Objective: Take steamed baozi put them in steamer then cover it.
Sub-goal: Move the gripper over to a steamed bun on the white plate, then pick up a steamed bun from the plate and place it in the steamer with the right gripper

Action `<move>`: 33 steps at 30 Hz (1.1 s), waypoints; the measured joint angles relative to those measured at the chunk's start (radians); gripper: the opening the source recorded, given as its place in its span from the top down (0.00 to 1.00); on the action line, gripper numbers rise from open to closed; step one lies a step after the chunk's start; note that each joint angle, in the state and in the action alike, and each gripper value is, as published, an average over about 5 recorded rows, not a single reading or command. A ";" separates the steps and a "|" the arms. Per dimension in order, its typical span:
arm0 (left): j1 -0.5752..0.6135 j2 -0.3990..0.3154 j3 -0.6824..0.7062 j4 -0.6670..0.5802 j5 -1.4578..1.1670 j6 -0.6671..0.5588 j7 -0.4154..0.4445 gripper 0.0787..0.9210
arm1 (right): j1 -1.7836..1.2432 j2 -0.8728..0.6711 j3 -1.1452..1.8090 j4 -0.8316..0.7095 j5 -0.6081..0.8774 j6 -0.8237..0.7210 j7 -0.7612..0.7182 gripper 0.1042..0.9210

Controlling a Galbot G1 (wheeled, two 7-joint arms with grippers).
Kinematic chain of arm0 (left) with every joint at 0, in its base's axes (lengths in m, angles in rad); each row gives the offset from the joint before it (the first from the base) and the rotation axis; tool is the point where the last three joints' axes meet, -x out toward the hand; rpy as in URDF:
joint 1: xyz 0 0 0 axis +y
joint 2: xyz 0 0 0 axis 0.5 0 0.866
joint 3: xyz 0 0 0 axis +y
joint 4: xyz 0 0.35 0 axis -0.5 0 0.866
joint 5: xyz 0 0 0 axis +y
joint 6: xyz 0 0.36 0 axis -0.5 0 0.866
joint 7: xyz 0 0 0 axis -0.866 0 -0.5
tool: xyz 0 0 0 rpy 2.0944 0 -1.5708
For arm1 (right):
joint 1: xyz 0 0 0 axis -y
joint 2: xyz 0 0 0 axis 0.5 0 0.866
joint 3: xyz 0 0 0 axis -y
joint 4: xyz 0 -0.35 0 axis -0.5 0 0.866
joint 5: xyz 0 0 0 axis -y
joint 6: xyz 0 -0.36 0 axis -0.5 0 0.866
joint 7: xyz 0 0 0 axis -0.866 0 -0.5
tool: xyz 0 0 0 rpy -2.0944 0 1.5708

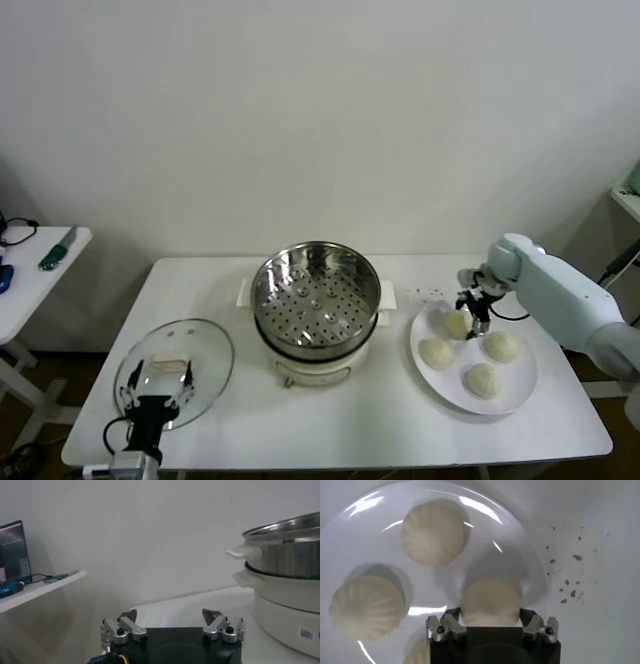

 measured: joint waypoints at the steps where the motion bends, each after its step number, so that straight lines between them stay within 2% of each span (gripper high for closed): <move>1: 0.000 0.000 0.000 0.000 0.000 0.000 -0.002 0.12 | 0.001 0.000 -0.002 0.000 0.002 0.001 0.001 0.24; 14: 0.007 -0.003 -0.003 -0.011 -0.015 0.013 -0.042 0.12 | 0.096 -0.009 -0.080 0.021 0.051 0.062 -0.011 0.27; 33: 0.034 0.012 0.025 -0.045 -0.042 0.036 -0.105 0.12 | 0.601 0.131 -0.478 0.168 0.261 0.310 -0.052 0.26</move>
